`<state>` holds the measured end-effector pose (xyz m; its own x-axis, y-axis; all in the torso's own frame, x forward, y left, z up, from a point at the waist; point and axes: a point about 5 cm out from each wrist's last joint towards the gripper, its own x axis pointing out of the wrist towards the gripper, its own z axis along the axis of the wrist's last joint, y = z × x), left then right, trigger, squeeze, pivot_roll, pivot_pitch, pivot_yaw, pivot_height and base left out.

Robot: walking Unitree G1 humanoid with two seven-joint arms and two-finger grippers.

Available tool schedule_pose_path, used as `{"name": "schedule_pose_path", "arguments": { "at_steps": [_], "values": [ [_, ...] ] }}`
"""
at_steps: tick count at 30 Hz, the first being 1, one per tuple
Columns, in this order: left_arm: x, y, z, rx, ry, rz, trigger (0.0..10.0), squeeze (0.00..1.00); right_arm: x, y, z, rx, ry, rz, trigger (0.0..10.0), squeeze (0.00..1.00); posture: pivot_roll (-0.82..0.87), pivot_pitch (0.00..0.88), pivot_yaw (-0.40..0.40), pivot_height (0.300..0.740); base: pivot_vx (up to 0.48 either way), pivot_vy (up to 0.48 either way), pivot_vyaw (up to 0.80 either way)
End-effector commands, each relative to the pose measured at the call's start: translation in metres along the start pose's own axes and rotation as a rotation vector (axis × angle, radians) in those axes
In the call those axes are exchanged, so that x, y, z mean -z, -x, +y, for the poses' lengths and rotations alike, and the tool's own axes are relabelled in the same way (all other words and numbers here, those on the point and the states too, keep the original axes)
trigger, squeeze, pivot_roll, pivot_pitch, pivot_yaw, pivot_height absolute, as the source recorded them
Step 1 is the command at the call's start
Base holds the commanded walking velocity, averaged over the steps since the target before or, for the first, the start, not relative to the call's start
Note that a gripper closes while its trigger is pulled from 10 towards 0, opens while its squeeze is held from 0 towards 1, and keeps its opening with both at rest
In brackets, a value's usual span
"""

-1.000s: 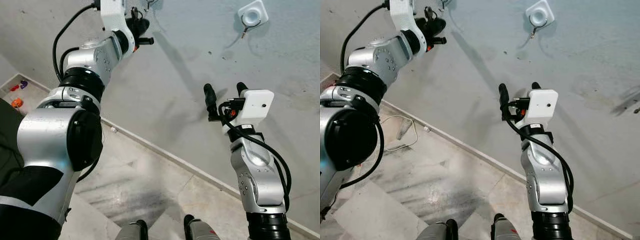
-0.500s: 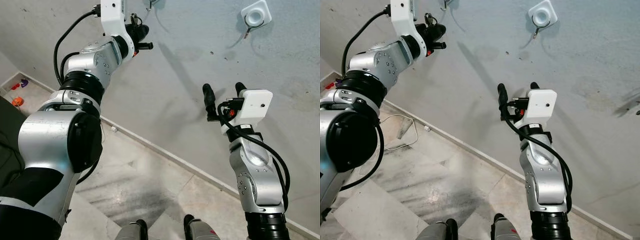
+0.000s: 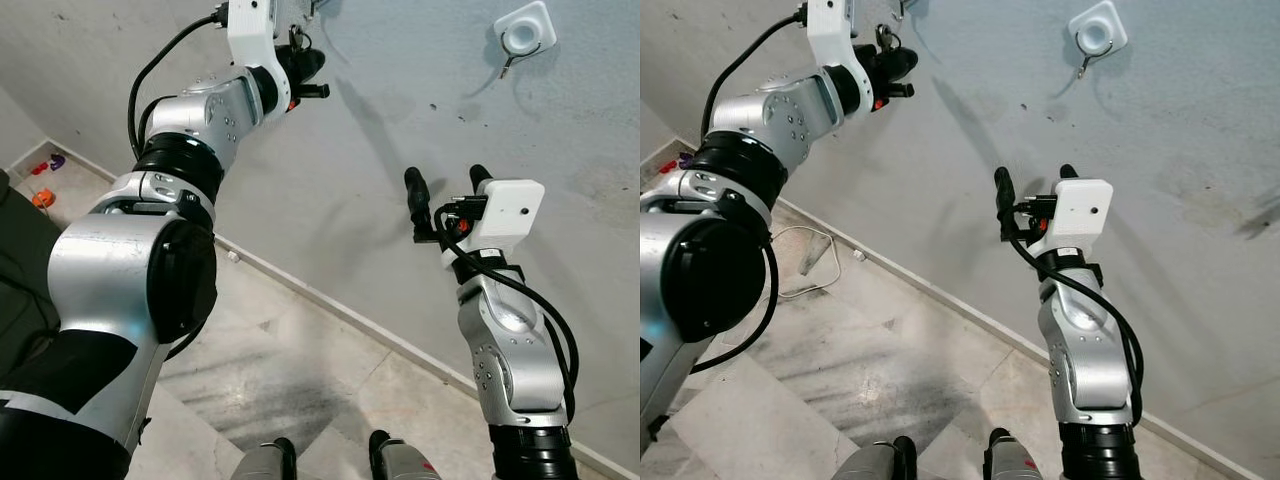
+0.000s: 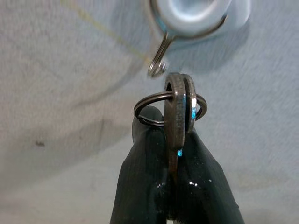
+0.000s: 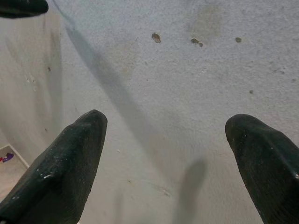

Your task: Hang keys on a hook

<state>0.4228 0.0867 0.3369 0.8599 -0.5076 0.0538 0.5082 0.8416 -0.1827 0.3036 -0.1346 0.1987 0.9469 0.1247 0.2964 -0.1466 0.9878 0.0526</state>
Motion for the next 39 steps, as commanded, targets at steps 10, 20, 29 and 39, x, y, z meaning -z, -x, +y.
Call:
{"name": "schedule_pose_path", "arguments": {
  "at_steps": [10,20,29,39],
  "values": [
    [-0.019,0.007,0.012,-0.092,-0.066,-0.032,10.0,0.00,0.004,0.001,0.006,-0.017,-0.012,0.014,10.0,0.00,-0.10,0.195,0.134,0.740,0.000,0.000,0.00],
    [-0.010,0.008,0.017,-0.103,-0.082,0.023,10.0,0.00,0.006,0.006,0.007,-0.010,-0.020,0.019,10.0,0.00,-0.09,0.206,0.164,0.740,0.000,0.000,0.00],
    [-0.003,0.006,0.013,-0.086,-0.129,0.061,10.0,0.00,0.008,0.011,0.008,0.009,-0.025,0.024,10.0,0.00,-0.09,0.217,0.190,0.740,0.000,0.000,0.00],
    [-0.012,0.003,0.005,-0.065,-0.149,0.031,10.0,0.00,0.008,0.014,0.007,0.022,-0.026,0.023,10.0,0.00,-0.11,0.211,0.202,0.740,0.000,0.000,0.00]
  ]
}}
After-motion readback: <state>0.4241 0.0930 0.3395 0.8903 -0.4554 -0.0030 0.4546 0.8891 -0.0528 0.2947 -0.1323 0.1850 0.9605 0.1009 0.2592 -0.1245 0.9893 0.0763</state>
